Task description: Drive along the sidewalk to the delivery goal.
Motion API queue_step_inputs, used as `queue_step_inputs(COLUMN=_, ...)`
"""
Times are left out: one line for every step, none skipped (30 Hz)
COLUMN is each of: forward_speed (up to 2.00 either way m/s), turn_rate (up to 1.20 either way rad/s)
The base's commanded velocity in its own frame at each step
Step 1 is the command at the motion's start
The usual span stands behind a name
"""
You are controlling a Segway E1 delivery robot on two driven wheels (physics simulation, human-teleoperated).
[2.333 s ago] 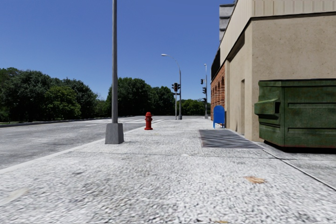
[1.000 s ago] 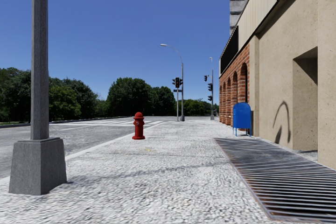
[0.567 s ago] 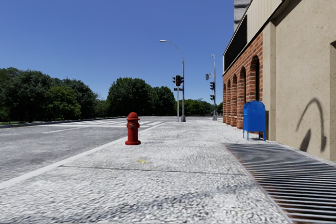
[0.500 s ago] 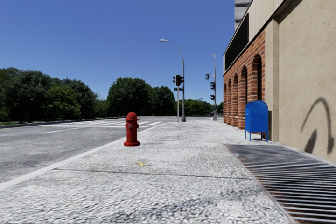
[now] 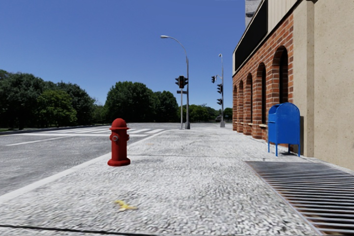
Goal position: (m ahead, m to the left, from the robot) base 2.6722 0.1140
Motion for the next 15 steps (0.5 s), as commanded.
queue_step_inputs(forward_speed=2.0, turn_rate=0.0)
queue_step_inputs(forward_speed=2.0, turn_rate=0.0)
queue_step_inputs(forward_speed=2.0, turn_rate=0.0)
queue_step_inputs(forward_speed=2.0, turn_rate=0.0)
queue_step_inputs(forward_speed=2.0, turn_rate=0.0)
queue_step_inputs(forward_speed=2.0, turn_rate=0.0)
queue_step_inputs(forward_speed=2.0, turn_rate=0.0)
queue_step_inputs(forward_speed=2.0, turn_rate=0.0)
queue_step_inputs(forward_speed=2.0, turn_rate=0.0)
queue_step_inputs(forward_speed=2.0, turn_rate=0.0)
queue_step_inputs(forward_speed=2.0, turn_rate=0.0)
queue_step_inputs(forward_speed=2.0, turn_rate=0.0)
queue_step_inputs(forward_speed=2.0, turn_rate=0.0)
queue_step_inputs(forward_speed=2.0, turn_rate=-0.42)
queue_step_inputs(forward_speed=2.0, turn_rate=-0.42)
